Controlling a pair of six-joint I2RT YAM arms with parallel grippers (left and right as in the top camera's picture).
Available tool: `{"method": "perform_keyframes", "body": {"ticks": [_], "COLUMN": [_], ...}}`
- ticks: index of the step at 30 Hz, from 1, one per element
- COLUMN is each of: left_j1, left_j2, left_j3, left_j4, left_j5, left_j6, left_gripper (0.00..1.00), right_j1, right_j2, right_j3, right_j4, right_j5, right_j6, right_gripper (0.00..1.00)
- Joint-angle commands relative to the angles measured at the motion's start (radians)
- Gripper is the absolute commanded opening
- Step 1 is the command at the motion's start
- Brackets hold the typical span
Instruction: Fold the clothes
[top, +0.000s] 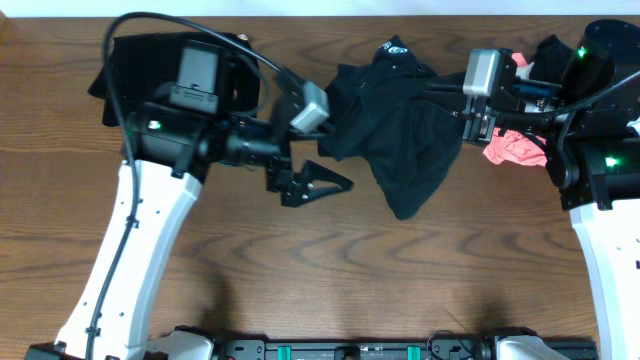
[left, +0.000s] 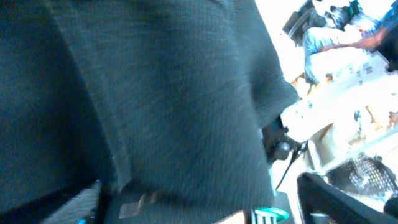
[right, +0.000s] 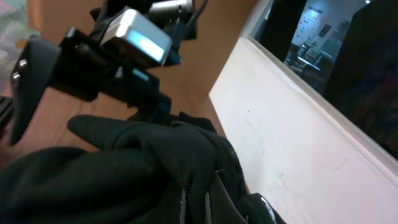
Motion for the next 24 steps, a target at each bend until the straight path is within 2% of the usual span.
{"method": "perform_keyframes", "body": {"ticks": [1, 3, 7, 8, 11, 13, 15, 18, 24], "left_j1": [-0.041, -0.054, -0.056, -0.056, -0.057, -0.056, -0.057, -0.057, -0.057], "left_j2": [0.032, 0.045, 0.058, 0.058, 0.057, 0.055, 0.049, 0.031, -0.043], "left_j3": [-0.001, -0.001, -0.001, -0.001, -0.001, -0.001, -0.001, -0.001, -0.001], "left_j4": [0.021, 0.039, 0.07, 0.085, 0.142, 0.186, 0.227, 0.282, 0.375], "left_j5": [-0.041, -0.077, -0.167, -0.208, -0.324, -0.406, -0.48, -0.56, -0.672], "left_j6": [0.049, 0.048, -0.011, -0.052, -0.198, -0.296, -0.372, -0.441, -0.547], "left_gripper": [0.85, 0.71, 0.13, 0.06, 0.06, 0.06, 0.06, 0.06, 0.06], "right_j1": [-0.01, -0.01, -0.01, -0.01, -0.01, -0.011, -0.02, -0.04, -0.054], "right_j2": [-0.006, -0.006, -0.006, -0.006, -0.006, -0.006, -0.006, -0.005, 0.005], "right_j3": [0.013, 0.013, 0.013, 0.013, 0.013, 0.013, 0.013, 0.013, 0.013], "right_j4": [0.009, 0.009, 0.008, 0.008, 0.008, 0.003, -0.008, -0.033, -0.089], "right_j5": [-0.068, -0.072, -0.071, -0.071, -0.069, -0.065, -0.039, 0.068, 0.38], "right_j6": [-0.004, -0.004, -0.004, -0.004, -0.004, -0.003, 0.012, 0.077, 0.305], "right_gripper": [0.01, 0.01, 0.01, 0.01, 0.07, 0.19, 0.21, 0.28, 0.54]}}
